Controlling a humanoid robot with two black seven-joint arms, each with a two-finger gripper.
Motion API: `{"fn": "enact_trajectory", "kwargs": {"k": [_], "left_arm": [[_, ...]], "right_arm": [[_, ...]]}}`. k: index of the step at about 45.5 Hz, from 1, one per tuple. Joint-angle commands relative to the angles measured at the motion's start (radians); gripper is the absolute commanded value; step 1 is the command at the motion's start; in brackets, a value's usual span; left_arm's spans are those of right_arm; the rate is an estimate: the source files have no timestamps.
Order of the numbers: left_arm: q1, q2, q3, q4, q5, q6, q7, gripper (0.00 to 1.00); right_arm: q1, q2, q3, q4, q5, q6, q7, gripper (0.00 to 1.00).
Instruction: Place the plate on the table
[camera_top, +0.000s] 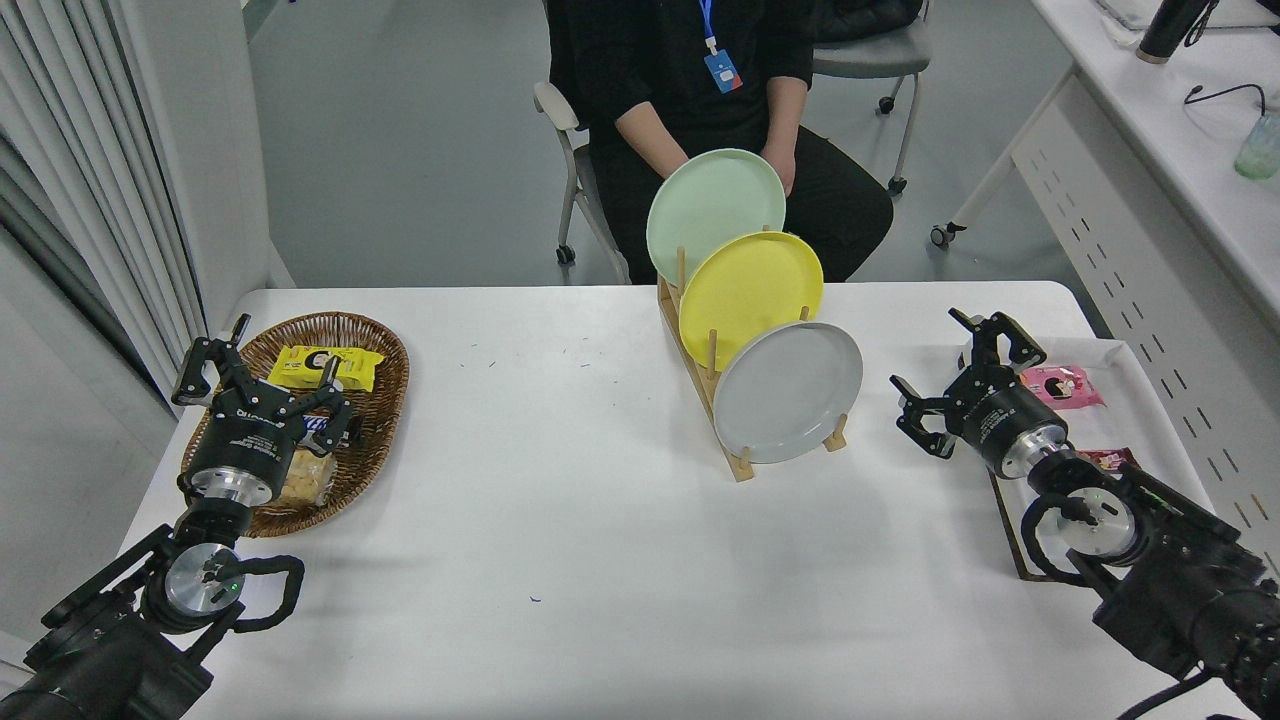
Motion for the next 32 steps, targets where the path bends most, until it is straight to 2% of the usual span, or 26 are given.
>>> {"fn": "enact_trajectory", "kwargs": {"k": [1,32], "left_arm": [[0.0,0.0,0.0,0.0,0.0,0.0,0.0,0.98],[0.0,0.0,0.0,0.0,0.0,0.0,0.0,0.98]], "right_arm": [[0.002,0.011,0.002,-0.001,0.0,-0.001,0.0,1.0],[0.0,0.023,-0.001,-0.001,0.0,-0.001,0.0,1.0]]}}
